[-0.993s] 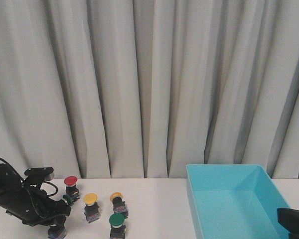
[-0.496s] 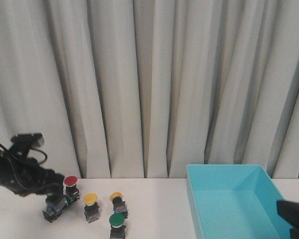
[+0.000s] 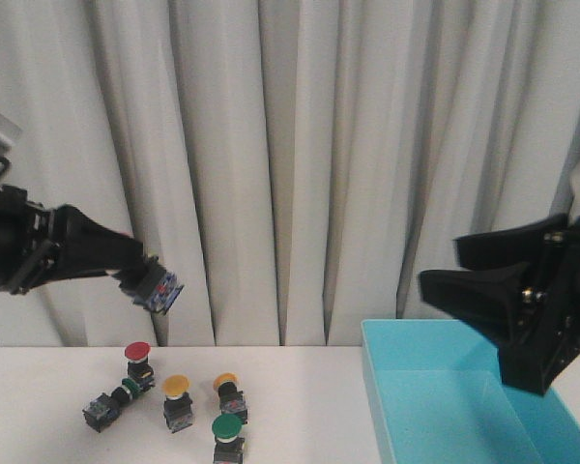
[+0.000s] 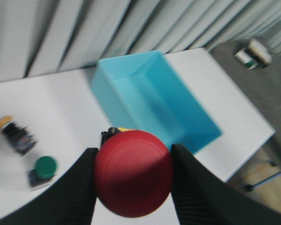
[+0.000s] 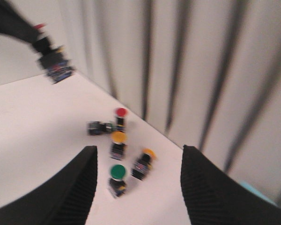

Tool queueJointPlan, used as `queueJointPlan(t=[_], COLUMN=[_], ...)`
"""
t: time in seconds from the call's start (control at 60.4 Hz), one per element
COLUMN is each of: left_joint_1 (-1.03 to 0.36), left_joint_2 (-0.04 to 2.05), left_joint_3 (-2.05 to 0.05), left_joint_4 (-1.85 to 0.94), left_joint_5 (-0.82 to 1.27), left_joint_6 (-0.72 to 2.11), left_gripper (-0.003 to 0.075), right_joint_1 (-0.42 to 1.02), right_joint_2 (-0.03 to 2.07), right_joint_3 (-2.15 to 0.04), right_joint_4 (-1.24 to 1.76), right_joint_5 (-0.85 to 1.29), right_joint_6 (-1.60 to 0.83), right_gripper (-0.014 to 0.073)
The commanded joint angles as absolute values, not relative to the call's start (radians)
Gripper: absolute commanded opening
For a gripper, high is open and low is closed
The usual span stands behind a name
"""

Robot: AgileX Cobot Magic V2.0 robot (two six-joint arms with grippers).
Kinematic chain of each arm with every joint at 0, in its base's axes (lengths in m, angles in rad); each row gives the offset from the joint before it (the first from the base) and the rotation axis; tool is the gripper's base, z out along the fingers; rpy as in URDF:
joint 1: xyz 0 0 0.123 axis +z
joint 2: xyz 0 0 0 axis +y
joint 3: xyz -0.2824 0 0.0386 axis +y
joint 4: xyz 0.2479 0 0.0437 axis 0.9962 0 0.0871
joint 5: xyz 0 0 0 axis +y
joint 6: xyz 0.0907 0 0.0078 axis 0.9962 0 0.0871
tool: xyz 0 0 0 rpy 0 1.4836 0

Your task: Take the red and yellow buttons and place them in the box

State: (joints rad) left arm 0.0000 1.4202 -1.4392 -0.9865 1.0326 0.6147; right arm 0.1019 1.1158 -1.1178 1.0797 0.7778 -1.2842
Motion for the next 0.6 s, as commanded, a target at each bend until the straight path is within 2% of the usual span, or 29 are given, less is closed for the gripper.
queueJointPlan(t=[0.0, 0.165, 0.281, 0.43, 0.447, 0.579], left_joint_1=[-0.007, -0.056, -0.098, -0.135, -0.154, -0.154], left_joint_2=[1.352, 1.33, 1.33, 1.33, 1.33, 1.33], left_joint_3=[-1.475, -1.475, -1.475, -1.475, -1.475, -1.475], left_joint_4=[-1.132, -1.237, -1.269, -1.267, -1.267, -1.267], left_joint_5=[1.047, 1.088, 1.083, 1.079, 1.068, 1.068], left_joint_6=[0.626, 0.645, 0.653, 0.652, 0.651, 0.651], left_gripper=[-0.0003, -0.0003, -0.0003, -0.0003, -0.0003, -0.0003], right_joint_1=[0.101, 0.116, 0.187, 0.288, 0.397, 0.447], right_joint_2=[1.133, 1.169, 1.185, 1.199, 1.233, 1.256], right_joint_3=[-1.174, -1.18, -1.18, -1.182, -1.222, -1.235], right_joint_4=[1.235, 1.316, 1.337, 1.339, 1.321, 1.271], right_joint_5=[0.888, 0.933, 0.897, 0.771, 0.684, 0.584], right_joint_6=[-1.454, -1.577, -1.642, -1.677, -1.699, -1.696], right_gripper=[0.0403, 0.0403, 0.0403, 0.0403, 0.0403, 0.0403])
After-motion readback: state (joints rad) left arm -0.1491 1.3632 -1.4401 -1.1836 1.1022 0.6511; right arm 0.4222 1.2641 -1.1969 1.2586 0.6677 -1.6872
